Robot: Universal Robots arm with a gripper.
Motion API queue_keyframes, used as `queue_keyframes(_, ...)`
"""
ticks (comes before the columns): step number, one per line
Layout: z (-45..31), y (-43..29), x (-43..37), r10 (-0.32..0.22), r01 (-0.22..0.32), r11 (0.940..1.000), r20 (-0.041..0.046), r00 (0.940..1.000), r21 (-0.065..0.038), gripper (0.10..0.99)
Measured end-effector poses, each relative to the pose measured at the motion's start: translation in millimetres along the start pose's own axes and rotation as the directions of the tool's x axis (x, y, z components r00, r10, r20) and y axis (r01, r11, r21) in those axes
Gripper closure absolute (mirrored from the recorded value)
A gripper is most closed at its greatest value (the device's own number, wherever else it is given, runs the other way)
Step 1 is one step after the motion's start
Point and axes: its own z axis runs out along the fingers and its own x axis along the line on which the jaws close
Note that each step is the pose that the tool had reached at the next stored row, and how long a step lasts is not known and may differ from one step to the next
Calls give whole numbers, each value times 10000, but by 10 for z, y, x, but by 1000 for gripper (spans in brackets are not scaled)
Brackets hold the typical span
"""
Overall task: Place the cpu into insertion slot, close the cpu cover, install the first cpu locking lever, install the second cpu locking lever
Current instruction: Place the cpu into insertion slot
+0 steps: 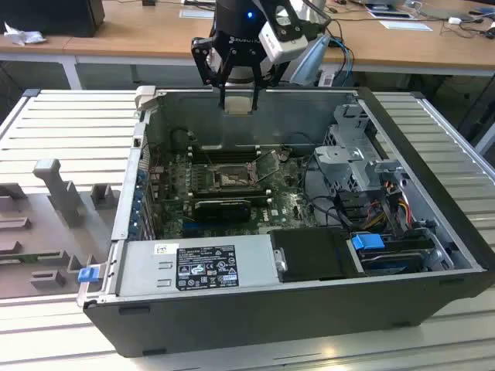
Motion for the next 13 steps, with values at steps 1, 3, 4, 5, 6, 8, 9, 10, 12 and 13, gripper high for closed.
queue_keyframes(1,0,0,-1,176,-176,9998,15,9998,-3,557)
queue_keyframes(3,3,0,0,903,-903,9959,79,9959,-20,557)
queue_keyframes(4,10,-1,-1,960,-960,9954,85,9953,-23,557)
queue_keyframes(5,14,-1,-1,961,-960,9954,85,9953,-22,557)
queue_keyframes(6,17,-1,0,962,-962,9954,85,9953,-23,557)
queue_keyframes(8,24,-2,-1,962,-962,9954,85,9953,-21,557)
queue_keyframes(9,27,-2,-1,962,-962,9954,85,9953,-22,557)
queue_keyframes(10,29,-3,-1,969,-969,9953,85,9953,-20,557)
queue_keyframes(12,30,-3,-1,1004,-1003,9950,89,9949,-21,557)
queue_keyframes(13,30,-3,-1,1022,-1022,9948,90,9947,-21,557)
